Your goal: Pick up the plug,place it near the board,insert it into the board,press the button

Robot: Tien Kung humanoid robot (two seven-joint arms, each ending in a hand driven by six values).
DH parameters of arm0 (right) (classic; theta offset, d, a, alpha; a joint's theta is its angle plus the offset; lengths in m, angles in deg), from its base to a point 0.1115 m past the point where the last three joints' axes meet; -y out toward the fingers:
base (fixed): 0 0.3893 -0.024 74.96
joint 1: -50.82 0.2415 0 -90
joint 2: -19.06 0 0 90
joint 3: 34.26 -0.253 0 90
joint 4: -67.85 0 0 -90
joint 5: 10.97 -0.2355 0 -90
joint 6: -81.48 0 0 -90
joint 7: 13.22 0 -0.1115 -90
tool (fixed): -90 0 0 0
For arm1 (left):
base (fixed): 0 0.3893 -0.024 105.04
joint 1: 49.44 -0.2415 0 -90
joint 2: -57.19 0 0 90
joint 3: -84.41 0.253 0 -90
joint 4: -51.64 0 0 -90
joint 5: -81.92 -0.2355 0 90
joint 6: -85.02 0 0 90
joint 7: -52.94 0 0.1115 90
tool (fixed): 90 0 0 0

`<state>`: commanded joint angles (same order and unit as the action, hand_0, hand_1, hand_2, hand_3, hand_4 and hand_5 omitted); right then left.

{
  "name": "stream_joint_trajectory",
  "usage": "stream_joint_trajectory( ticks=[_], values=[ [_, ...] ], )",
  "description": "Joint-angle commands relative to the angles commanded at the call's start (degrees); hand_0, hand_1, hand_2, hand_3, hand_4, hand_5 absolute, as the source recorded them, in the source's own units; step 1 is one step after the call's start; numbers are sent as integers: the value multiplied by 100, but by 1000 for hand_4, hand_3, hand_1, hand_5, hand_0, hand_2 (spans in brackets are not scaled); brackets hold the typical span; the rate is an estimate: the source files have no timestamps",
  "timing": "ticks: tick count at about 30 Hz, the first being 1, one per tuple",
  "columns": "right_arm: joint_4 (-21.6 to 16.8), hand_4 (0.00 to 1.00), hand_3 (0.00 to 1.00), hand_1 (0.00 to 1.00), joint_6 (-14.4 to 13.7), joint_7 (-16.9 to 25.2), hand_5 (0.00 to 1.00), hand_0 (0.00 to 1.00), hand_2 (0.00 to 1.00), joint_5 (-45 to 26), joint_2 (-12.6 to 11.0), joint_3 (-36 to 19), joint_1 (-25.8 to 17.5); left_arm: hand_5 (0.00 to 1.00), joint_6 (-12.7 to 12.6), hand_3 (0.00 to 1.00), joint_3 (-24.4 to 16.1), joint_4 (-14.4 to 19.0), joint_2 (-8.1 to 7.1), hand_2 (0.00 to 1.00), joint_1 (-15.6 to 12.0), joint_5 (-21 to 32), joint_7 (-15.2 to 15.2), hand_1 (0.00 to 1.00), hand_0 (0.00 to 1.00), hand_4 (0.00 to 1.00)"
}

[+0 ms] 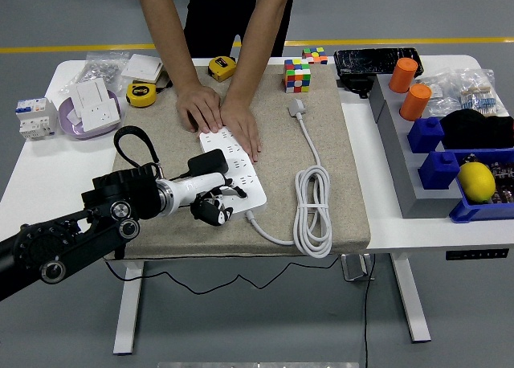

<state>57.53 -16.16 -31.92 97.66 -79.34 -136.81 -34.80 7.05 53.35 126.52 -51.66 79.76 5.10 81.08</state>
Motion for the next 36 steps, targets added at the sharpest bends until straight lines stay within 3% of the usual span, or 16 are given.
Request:
stream_joint_trajectory(
  ticks=[8, 17, 20, 22, 23, 26, 28, 29, 34, 35, 36],
  values=[
    [0, 998, 584, 675, -1, -1, 694, 966, 602, -4, 2, -4, 1, 2, 6, 806, -113, 86, -11, 173, -27, -164, 30, 34, 114, 406],
    [0, 998, 585, 675, -5, -2, 694, 965, 604, -14, 9, -12, 9, 2, -22, 781, -438, 581, -69, 170, -102, -433, 57, 35, 117, 400],
    [0, 998, 585, 675, -3, 4, 694, 965, 604, -28, 16, -2, 12, 2, -318, 781, -612, 706, -68, 170, -186, -608, -174, 35, 117, 400],
    [0, 998, 585, 675, -6, 9, 694, 965, 604, -35, 24, -2, 11, 2, -656, 781, -848, 780, -53, 170, -311, -714, -483, 35, 117, 400],
    [0, 998, 587, 675, -7, 11, 694, 965, 604, -43, 29, 1, 7, 143, -862, 647, -1000, 824, -35, 164, -410, -736, -676, 72, 204, 554],
    [0, 998, 587, 675, -10, 11, 694, 965, 604, -58, 42, 3, -19, 143, -1342, 647, -1443, 973, 33, 164, -715, -636, -1226, 72, 204, 554],
    [0, 998, 587, 675, -9, 8, 694, 965, 604, -53, 48, -7, -42, 143, -1507, 647, -1675, 1089, 93, 164, -902, -531, -1531, 72, 204, 554],
    [0, 998, 586, 675, -8, 9, 694, 965, 605, -58, 52, -6, -53, 214, -1522, 794, -1823, 1154, 125, 603, -1019, -503, -1657, 680, 709, 804],
    [0, 998, 586, 675, -6, 18, 694, 965, 605, -56, 55, -2, -55, 214, -1514, 794, -2120, 1204, 126, 603, -1249, -279, -1818, 680, 709, 804],
    [0, 998, 586, 675, -6, 20, 694, 965, 605, -55, 54, -2, -52, 247, -1525, 951, -2121, 1196, 103, 874, -1254, -247, -1819, 926, 868, 866],
    [0, 998, 586, 675, -6, 21, 694, 965, 605, -53, 51, -2, -46, 247, -1535, 951, -2115, 1184, 62, 874, -1254, -215, -1809, 926, 868, 866]
  ],
)
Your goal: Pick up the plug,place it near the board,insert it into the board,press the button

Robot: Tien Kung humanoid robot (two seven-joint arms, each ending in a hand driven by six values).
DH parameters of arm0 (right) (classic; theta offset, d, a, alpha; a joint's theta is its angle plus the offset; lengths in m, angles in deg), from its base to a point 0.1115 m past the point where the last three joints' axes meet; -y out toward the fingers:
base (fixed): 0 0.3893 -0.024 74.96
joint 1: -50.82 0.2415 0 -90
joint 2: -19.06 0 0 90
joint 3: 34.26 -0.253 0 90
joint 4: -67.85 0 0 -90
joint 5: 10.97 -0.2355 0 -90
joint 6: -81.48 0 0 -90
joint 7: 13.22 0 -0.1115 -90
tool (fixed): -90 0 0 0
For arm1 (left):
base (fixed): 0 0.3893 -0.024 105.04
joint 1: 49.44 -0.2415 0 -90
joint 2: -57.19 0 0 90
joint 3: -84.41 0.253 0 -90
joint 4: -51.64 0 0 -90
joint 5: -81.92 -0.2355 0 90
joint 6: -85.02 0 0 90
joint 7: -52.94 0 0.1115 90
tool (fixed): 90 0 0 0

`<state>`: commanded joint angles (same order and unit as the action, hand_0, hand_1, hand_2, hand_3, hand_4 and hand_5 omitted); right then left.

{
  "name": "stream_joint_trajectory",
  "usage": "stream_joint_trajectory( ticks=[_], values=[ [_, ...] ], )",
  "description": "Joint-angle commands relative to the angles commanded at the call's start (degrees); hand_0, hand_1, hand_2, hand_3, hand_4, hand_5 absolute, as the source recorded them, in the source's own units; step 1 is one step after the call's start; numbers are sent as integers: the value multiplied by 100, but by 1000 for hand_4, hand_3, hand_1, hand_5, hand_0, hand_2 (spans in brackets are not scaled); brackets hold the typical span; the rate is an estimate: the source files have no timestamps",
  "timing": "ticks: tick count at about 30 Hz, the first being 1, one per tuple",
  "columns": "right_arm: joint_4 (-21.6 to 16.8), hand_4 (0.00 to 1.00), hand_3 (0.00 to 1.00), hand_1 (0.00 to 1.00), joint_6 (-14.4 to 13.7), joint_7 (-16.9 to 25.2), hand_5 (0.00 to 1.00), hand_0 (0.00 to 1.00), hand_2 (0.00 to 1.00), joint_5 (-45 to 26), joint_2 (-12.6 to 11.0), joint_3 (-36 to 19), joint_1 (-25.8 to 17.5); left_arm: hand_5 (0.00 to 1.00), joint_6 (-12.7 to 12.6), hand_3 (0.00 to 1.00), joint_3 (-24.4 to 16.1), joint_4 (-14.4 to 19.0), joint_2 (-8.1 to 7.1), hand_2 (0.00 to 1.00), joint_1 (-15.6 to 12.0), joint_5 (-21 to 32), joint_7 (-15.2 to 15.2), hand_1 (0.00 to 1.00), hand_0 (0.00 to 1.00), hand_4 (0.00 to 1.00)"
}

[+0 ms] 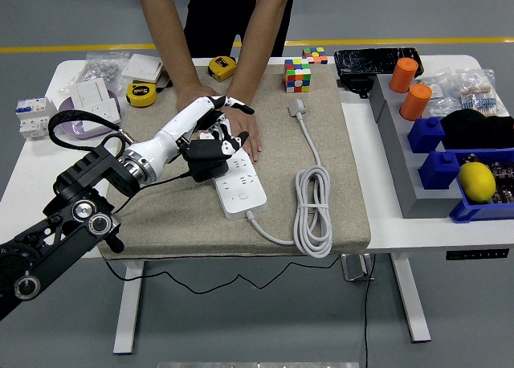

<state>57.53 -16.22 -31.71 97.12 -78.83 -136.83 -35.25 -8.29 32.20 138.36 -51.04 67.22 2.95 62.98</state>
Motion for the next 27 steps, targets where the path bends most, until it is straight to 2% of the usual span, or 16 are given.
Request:
stream_joint_trajectory(
  ticks=[4, 5, 8, 10, 11, 13, 15, 16, 17, 19, 22, 23, 25, 27],
  values=[
    [0, 998, 586, 675, 2, 1, 694, 965, 605, 1, -12, 2, 3, 247, 55, 951, 74, -66, -107, 874, 26, 62, 83, 926, 868, 866],
    [0, 998, 586, 675, 2, 0, 694, 964, 604, 3, -13, 0, 0, 249, 104, 998, 99, -83, -127, 753, 35, 62, 124, 779, 693, 864],
    [0, 998, 586, 675, 4, -10, 694, 964, 604, 20, -16, -14, -9, 249, 143, 998, 254, -144, -204, 753, 105, -37, 248, 779, 693, 864],
    [0, 998, 586, 675, 7, -19, 694, 964, 604, 50, -14, -42, -8, 249, -8, 998, 322, -129, -248, 753, 155, -347, 348, 779, 693, 864],
    [0, 998, 586, 675, 7, -23, 694, 964, 604, 60, -15, -54, -6, 173, -124, 927, 344, -112, -264, 272, 175, -567, 376, 150, 199, 659],
    [0, 998, 586, 675, 9, -33, 694, 964, 604, 85, -17, -73, -7, 173, -247, 927, 409, -92, -293, 272, 213, -1008, 363, 150, 199, 659],
    [0, 998, 586, 675, 7, -45, 694, 964, 604, 115, -21, -102, -7, 173, -181, 927, 512, -100, -325, 272, 284, -1077, 370, 150, 199, 659],
    [0, 998, 586, 675, 7, -47, 694, 964, 604, 119, -22, -105, -7, 173, -89, 927, 544, -112, -332, 272, 314, -1071, 410, 150, 199, 659],
    [0, 998, 586, 674, 8, -50, 695, 964, 605, 125, -25, -107, -5, 71, 42, 828, 605, -146, -334, 160, 374, -1034, 520, 36, 129, 500],
    [0, 998, 586, 674, 8, -52, 695, 964, 605, 137, -30, -115, 10, 71, 433, 828, 738, -223, -319, 160, 489, -949, 758, 36, 129, 500],
    [0, 998, 586, 674, 8, -48, 695, 964, 605, 133, -34, -108, 35, 71, 831, 828, 942, -335, -254, 160, 628, -716, 979, 36, 129, 500],
    [0, 998, 585, 674, 8, -46, 695, 964, 605, 132, -35, -106, 43, 70, 967, 827, 1006, -386, -220, 157, 675, -629, 1080, 29, 100, 474],
    [0, 998, 585, 674, 9, -44, 695, 964, 605, 131, -36, -100, 51, 70, 1168, 827, 1100, -461, -170, 157, 740, -552, 1242, 29, 100, 474],
    [0, 998, 585, 674, 10, -44, 695, 964, 605, 129, -35, -97, 56, 70, 1227, 827, 1208, -529, -136, 157, 797, -462, 1292, 29, 100, 474]
  ],
)
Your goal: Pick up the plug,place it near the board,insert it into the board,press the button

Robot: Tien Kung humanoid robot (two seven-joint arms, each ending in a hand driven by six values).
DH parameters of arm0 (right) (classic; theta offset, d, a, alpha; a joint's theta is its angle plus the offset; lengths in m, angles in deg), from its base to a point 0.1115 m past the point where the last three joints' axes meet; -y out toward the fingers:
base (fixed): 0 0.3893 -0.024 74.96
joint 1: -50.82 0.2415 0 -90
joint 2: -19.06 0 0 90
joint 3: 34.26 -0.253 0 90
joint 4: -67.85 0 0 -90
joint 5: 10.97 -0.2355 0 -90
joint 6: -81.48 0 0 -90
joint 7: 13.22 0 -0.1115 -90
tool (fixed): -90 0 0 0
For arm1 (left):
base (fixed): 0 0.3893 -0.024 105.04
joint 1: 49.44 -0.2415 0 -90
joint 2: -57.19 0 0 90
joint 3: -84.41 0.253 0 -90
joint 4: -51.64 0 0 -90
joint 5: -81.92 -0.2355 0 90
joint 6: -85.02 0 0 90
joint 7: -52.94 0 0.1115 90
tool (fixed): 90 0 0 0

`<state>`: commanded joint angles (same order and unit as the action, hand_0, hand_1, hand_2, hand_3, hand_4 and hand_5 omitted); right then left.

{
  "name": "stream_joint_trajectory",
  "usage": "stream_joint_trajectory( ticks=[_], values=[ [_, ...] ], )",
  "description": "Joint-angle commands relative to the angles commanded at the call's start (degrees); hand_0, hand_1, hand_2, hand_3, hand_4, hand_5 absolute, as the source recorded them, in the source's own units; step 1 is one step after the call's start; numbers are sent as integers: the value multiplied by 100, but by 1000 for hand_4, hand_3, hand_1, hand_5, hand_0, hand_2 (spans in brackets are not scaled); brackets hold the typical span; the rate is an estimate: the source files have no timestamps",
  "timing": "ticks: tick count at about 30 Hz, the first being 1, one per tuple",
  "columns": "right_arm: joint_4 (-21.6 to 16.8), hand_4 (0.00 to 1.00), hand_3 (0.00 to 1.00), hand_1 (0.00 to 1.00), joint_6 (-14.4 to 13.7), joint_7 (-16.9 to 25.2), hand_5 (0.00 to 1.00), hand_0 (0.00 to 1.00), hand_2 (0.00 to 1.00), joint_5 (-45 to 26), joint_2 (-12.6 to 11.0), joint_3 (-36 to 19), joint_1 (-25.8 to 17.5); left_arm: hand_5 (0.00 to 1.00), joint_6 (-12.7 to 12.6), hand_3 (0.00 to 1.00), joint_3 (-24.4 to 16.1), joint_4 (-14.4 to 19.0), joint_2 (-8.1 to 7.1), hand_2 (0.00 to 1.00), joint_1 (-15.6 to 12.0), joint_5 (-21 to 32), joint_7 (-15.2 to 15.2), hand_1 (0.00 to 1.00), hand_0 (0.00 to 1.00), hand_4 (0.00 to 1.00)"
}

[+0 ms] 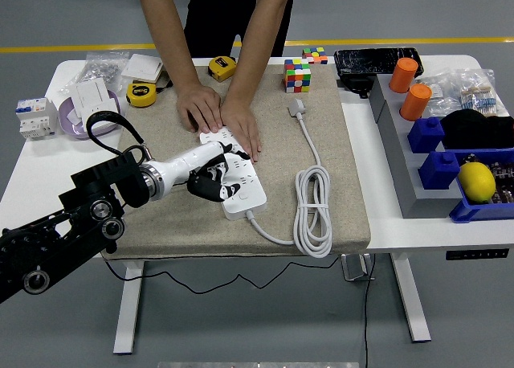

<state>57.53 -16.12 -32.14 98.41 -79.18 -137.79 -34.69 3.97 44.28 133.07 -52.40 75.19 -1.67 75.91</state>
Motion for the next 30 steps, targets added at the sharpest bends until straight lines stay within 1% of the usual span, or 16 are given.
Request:
stream_joint_trajectory(
  ticks=[3, 8, 13, 15, 20, 27, 30],
  values=[
    [0, 998, 585, 675, 0, -5, 693, 965, 605, 11, 3, -10, -5, 69, 12, 831, 120, -124, 31, 158, 60, 55, 21, 28, 95, 459],
    [0, 998, 584, 676, 0, -7, 694, 963, 605, 18, 1, -17, -10, 80, 35, 833, 237, -224, 49, 157, 108, 82, 76, 28, 93, 447],
    [0, 998, 584, 676, 0, 2, 694, 963, 605, 9, -2, -4, 2, 80, 198, 833, 333, -324, 61, 157, 136, 155, 203, 28, 93, 447],
    [0, 998, 585, 675, -3, 4, 695, 963, 605, 10, -3, -10, 9, 76, 258, 817, 345, -336, 61, 159, 141, 174, 252, 28, 94, 440],
    [0, 998, 585, 675, -3, 4, 696, 963, 603, 5, -5, -4, 12, 73, 319, 813, 369, -348, 64, 161, 160, 195, 300, 27, 95, 432],
    [0, 998, 586, 676, -4, 7, 696, 963, 603, 6, -2, -6, 3, 66, 279, 813, 417, -363, 56, 162, 165, 211, 274, 27, 96, 427],
    [0, 998, 586, 676, -4, 9, 696, 963, 603, 8, -1, -2, -6, 66, 151, 813, 448, -418, 59, 162, 154, 294, 164, 27, 96, 427]
  ],
)
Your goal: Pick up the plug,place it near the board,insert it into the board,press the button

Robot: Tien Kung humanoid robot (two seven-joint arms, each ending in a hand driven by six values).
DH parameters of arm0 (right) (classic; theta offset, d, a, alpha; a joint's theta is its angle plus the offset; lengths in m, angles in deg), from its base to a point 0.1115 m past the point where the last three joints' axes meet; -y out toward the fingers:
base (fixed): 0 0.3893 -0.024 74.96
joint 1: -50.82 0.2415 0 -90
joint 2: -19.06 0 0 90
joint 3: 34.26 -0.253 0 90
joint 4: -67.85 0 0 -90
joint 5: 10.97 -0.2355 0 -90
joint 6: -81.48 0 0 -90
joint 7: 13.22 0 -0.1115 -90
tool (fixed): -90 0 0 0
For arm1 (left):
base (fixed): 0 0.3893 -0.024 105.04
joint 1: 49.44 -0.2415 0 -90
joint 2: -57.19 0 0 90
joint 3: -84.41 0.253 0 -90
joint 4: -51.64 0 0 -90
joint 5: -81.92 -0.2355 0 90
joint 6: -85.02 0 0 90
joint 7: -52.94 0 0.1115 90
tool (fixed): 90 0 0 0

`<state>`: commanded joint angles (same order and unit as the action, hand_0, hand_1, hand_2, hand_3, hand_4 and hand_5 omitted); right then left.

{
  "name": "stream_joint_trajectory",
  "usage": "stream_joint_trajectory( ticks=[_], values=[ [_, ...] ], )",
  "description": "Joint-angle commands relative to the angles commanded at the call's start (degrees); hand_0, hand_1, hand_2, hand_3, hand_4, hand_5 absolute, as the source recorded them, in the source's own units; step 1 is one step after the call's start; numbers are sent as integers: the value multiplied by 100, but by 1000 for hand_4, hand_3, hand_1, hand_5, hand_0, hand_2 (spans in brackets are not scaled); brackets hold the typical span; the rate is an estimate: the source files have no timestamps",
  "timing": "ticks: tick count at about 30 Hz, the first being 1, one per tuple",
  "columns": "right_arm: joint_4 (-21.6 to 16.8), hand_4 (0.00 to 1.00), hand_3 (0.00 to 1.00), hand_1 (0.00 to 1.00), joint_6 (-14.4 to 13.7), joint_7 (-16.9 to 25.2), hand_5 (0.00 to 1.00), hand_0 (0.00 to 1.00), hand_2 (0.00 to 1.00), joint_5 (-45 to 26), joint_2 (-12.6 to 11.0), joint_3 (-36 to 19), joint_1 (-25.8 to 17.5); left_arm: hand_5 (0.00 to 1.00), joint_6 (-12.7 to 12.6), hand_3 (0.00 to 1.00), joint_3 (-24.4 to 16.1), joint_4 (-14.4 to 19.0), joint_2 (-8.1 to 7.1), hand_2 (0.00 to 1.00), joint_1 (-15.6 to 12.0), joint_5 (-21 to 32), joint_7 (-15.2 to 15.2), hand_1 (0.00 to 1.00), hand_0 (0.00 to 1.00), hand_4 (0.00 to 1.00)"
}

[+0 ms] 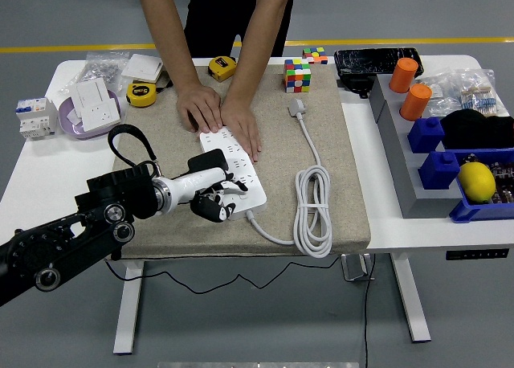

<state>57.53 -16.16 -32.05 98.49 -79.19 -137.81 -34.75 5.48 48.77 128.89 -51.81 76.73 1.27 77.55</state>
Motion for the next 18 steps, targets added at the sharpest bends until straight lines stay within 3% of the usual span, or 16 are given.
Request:
stream_joint_trajectory(
  ticks=[18],
  values=[
    [0, 998, 585, 676, -4, 25, 696, 966, 603, -44, -9, 57, -11, 58, -11, 809, 59, -112, -12, 164, -31, 224, -71, 26, 98, 421]
  ],
)
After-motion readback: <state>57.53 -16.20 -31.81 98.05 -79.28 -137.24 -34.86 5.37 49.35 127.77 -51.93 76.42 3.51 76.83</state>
